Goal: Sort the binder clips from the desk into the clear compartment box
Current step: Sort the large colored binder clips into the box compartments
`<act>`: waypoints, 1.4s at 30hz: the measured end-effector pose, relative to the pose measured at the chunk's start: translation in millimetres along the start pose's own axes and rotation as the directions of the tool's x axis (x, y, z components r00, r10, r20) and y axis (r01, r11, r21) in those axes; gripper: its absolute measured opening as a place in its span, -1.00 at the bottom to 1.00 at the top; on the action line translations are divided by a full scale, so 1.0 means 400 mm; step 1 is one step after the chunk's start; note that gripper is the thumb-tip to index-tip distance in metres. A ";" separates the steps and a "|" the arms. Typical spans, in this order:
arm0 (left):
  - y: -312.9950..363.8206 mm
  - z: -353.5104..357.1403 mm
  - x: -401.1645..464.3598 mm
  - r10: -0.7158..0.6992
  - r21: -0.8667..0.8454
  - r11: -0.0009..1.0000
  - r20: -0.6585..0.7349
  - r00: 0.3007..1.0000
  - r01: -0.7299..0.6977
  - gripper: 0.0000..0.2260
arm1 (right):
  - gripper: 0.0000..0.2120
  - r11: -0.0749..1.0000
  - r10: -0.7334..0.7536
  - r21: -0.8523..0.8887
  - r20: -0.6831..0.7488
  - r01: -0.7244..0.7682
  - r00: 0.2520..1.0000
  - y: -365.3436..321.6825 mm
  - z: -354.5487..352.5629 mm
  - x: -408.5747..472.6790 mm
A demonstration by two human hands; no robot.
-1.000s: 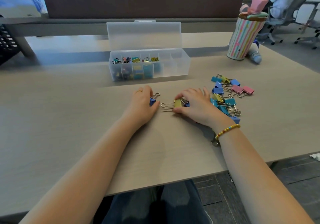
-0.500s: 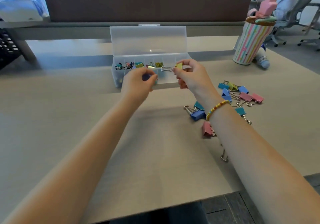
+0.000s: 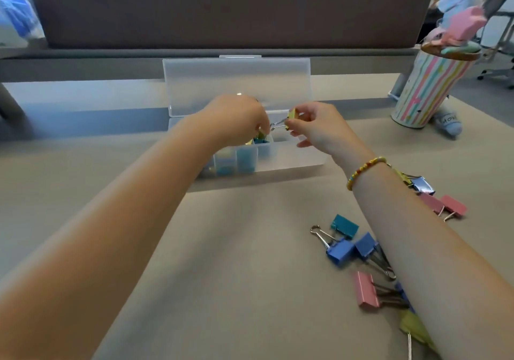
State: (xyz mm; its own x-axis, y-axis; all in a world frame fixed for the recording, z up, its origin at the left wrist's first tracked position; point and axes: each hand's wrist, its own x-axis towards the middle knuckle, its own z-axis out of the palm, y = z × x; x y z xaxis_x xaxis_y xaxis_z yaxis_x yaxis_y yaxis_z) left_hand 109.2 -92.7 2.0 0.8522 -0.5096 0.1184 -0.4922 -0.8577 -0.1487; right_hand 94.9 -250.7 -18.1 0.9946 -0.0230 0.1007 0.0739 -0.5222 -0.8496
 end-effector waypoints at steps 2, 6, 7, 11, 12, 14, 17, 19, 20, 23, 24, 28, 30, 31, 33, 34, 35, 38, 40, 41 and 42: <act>-0.007 0.012 0.026 0.018 0.049 0.999 0.113 0.993 -0.024 -0.62 | -0.65 0.991 -0.030 -0.128 0.013 0.031 0.999 -0.004 0.005 0.018; -0.011 0.017 0.042 0.081 0.031 0.995 0.221 0.972 -0.090 -0.61 | -0.71 0.941 -0.090 -0.320 0.077 0.110 0.993 -0.019 0.003 0.041; -0.011 0.018 0.042 0.087 0.029 0.995 0.233 0.969 -0.097 -0.61 | -0.69 0.931 -0.093 -0.345 0.099 0.122 0.991 -0.026 0.001 0.042; -0.016 0.025 0.044 0.071 0.041 0.995 0.270 0.960 -0.085 -0.63 | -0.65 0.888 -0.072 -0.434 0.191 0.150 0.979 -0.054 -0.007 0.040; -0.019 0.026 0.045 0.068 0.037 0.996 0.268 0.961 -0.081 -0.64 | -0.65 0.882 -0.068 -0.446 0.206 0.155 0.976 -0.060 -0.006 0.039; -0.021 0.026 0.043 0.067 0.025 0.997 0.255 0.965 -0.076 -0.66 | -0.64 0.874 -0.056 -0.460 0.228 0.158 0.972 -0.068 -0.004 0.038; -0.018 0.029 0.042 0.061 0.033 0.997 0.233 0.971 -0.071 -0.66 | -0.67 0.834 -0.041 -0.526 0.245 0.169 0.969 -0.075 0.006 0.042; -0.011 0.026 0.043 0.051 0.043 0.997 0.233 0.971 -0.063 -0.66 | -0.72 0.789 -0.030 -0.589 0.247 0.174 0.969 -0.076 0.014 0.045; -0.009 0.026 0.044 0.048 0.042 0.997 0.234 0.971 -0.060 -0.66 | -0.75 0.765 -0.028 -0.618 0.249 0.181 0.968 -0.073 0.020 0.045; -0.005 0.027 0.043 0.045 0.040 0.998 0.230 0.972 -0.055 -0.68 | -0.80 0.687 -0.064 -0.693 0.242 0.219 0.968 -0.061 0.039 0.042; -0.005 0.030 0.042 0.037 0.039 0.998 0.226 0.973 -0.047 -0.68 | -0.80 0.668 -0.083 -0.708 0.238 0.232 0.968 -0.057 0.046 0.041; -0.014 0.040 0.036 0.018 0.042 0.999 0.211 0.977 -0.028 -0.67 | -0.81 0.627 -0.141 -0.735 0.221 0.260 0.965 -0.044 0.067 0.049; -0.020 0.039 0.033 0.017 0.032 0.999 0.210 0.977 -0.024 -0.65 | -0.81 0.596 -0.144 -0.753 0.243 0.281 0.959 -0.051 0.068 0.055; -0.022 0.038 0.033 0.014 0.029 0.999 0.217 0.976 -0.020 -0.65 | -0.80 0.587 -0.132 -0.755 0.266 0.292 0.955 -0.056 0.067 0.058; -0.020 0.037 0.033 -0.005 0.043 0.999 0.232 0.973 -0.005 -0.66 | -0.78 0.587 -0.087 -0.752 0.309 0.299 0.947 -0.065 0.062 0.060; -0.016 0.039 0.035 -0.018 0.059 0.998 0.233 0.972 0.004 -0.67 | -0.78 0.582 -0.071 -0.756 0.320 0.300 0.945 -0.069 0.060 0.059; -0.013 0.041 0.037 -0.033 0.073 0.997 0.228 0.973 0.016 -0.67 | -0.80 0.566 -0.071 -0.766 0.323 0.304 0.944 -0.071 0.059 0.058; -0.008 0.042 0.043 -0.072 0.065 0.996 0.220 0.973 0.059 -0.69 | -0.85 0.497 -0.126 -0.798 0.321 0.340 0.939 -0.072 0.063 0.053; -0.011 0.039 0.045 -0.076 0.037 0.997 0.230 0.970 0.069 -0.70 | -0.80 0.467 -0.156 -0.802 0.339 0.372 0.928 -0.071 0.068 0.056; -0.015 0.038 0.046 -0.070 0.027 0.997 0.237 0.969 0.065 -0.70 | -0.79 0.468 -0.159 -0.799 0.344 0.377 0.926 -0.071 0.069 0.062; -0.017 0.037 0.046 -0.062 0.020 0.998 0.242 0.968 0.059 -0.70 | -0.78 0.477 -0.154 -0.795 0.345 0.375 0.926 -0.071 0.070 0.070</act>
State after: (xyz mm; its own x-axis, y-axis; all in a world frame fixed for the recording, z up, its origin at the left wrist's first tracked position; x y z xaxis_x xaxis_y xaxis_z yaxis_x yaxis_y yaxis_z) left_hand 131.0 -95.2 -9.5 0.8988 -0.4234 -0.1138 -0.4373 -0.8847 -0.1614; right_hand 122.6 -212.8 -5.6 0.9346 0.3527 0.0454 0.3509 -0.9354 0.0435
